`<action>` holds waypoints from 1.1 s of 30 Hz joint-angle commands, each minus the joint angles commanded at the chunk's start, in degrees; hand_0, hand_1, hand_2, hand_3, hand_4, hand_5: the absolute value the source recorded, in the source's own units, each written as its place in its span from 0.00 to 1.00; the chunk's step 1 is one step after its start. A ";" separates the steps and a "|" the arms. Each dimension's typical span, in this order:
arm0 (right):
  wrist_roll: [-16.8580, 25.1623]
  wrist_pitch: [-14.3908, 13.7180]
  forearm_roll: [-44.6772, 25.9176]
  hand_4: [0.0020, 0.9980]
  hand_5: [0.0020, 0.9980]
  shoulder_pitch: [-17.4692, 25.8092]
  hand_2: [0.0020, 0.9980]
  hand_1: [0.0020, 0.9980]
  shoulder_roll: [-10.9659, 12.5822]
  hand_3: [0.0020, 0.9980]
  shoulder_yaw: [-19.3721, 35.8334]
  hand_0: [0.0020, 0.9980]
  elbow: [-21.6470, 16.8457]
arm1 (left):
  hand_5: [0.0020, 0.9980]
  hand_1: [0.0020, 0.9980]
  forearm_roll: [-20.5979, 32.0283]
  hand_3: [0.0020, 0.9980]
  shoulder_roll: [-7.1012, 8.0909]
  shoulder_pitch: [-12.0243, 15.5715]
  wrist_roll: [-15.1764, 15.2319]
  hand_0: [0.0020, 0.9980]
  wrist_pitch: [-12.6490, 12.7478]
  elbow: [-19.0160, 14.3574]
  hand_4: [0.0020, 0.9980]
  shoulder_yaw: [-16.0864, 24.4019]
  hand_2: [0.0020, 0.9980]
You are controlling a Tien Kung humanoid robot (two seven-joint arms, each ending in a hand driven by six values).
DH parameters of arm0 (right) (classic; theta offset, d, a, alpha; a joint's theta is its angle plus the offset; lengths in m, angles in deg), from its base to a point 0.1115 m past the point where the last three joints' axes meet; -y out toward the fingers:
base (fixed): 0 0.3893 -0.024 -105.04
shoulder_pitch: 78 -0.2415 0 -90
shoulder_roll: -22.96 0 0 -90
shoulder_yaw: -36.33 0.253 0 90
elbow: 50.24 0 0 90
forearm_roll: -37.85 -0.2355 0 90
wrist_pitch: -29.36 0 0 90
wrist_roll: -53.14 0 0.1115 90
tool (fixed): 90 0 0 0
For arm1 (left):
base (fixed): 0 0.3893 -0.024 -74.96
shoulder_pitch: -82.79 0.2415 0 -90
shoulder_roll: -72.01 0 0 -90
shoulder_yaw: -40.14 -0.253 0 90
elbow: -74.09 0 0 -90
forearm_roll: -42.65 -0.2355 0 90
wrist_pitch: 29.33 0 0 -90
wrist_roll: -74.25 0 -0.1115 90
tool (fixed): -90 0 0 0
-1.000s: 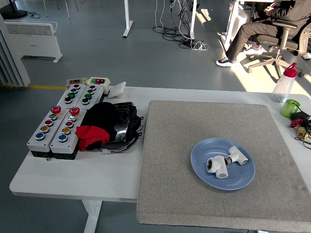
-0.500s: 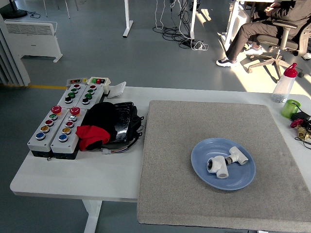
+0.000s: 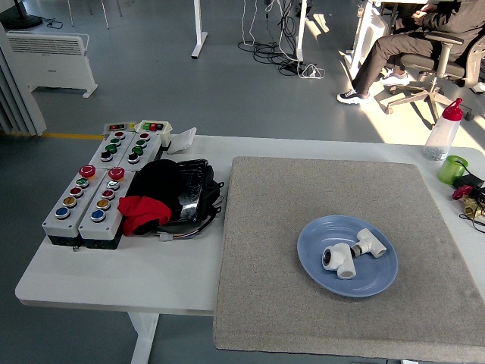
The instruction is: Pick pipe place plate twice
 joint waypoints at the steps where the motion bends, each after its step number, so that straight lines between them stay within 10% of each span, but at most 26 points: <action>1: 0.02 -0.01 -0.11 0.47 0.42 0.12 0.80 0.75 0.01 0.73 0.05 0.80 -0.09 | 1.00 0.58 0.02 0.48 0.00 -0.01 0.02 0.59 0.02 0.00 0.41 0.01 0.59; 33: 0.11 0.03 -1.50 0.46 0.45 0.56 0.76 0.74 0.15 0.68 0.41 0.78 -0.79 | 1.00 0.58 -1.75 0.49 0.00 -0.13 -0.30 0.59 -0.59 -0.16 0.41 0.75 0.59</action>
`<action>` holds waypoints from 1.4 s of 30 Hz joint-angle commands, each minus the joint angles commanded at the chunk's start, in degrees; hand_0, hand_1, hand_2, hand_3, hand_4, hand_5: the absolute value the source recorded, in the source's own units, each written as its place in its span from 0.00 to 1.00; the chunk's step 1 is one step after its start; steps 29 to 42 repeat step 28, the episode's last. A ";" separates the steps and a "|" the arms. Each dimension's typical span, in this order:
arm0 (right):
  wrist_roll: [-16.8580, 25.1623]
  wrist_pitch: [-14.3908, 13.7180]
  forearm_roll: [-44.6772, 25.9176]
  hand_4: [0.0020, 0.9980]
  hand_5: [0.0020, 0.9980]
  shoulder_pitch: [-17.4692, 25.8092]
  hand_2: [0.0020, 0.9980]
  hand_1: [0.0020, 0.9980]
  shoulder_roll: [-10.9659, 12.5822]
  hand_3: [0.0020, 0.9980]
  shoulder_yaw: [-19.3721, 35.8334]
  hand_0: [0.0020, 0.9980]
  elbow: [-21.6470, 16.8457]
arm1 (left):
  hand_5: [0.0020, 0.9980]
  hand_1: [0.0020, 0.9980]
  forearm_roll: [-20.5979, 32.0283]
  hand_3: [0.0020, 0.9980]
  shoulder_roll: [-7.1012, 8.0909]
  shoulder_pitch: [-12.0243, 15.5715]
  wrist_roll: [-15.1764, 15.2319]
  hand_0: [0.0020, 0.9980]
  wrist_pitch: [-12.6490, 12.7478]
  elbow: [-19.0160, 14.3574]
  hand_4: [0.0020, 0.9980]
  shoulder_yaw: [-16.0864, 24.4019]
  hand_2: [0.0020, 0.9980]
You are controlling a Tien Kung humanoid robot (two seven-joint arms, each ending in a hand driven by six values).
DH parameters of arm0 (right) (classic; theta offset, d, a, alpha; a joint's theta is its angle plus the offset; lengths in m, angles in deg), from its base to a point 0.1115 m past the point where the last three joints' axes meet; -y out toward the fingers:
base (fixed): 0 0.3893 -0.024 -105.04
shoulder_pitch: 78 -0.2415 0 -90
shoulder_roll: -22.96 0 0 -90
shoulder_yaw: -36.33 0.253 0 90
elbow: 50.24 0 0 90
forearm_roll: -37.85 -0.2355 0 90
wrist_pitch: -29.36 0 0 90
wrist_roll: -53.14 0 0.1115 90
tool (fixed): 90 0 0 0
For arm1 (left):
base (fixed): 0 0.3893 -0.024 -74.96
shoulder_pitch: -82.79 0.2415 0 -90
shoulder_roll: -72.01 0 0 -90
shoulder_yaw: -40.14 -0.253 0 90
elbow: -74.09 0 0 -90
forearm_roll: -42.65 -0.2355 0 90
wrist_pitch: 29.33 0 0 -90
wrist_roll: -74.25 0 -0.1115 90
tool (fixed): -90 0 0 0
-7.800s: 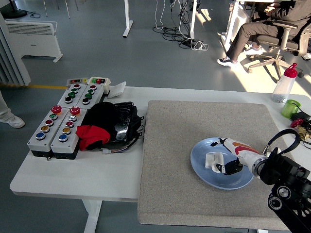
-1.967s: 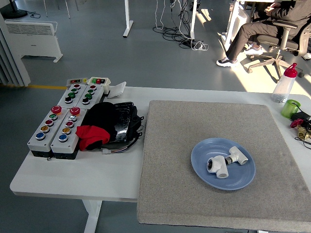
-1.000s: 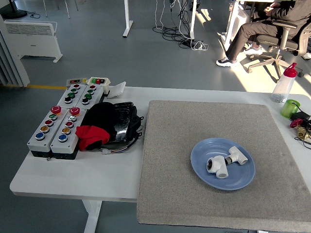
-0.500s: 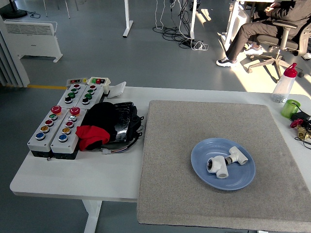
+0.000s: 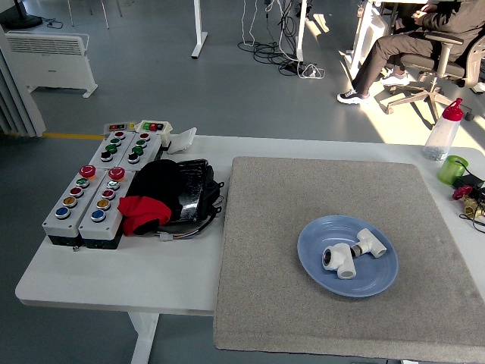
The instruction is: Pick pipe place plate twice
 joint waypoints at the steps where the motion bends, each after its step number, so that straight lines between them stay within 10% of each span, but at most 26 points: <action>1: 0.01 -0.02 -0.03 0.46 0.45 0.01 0.76 0.74 0.00 0.68 0.03 0.78 -0.01 | 1.00 0.58 0.10 0.49 0.00 -0.02 0.04 0.59 0.02 0.02 0.41 -0.06 0.59; 42: -0.19 -0.21 -0.27 0.46 0.48 -0.08 0.72 0.72 0.01 0.65 0.02 0.77 -0.30 | 1.00 0.58 0.65 0.49 0.00 -0.39 0.32 0.58 0.26 0.17 0.41 -0.14 0.59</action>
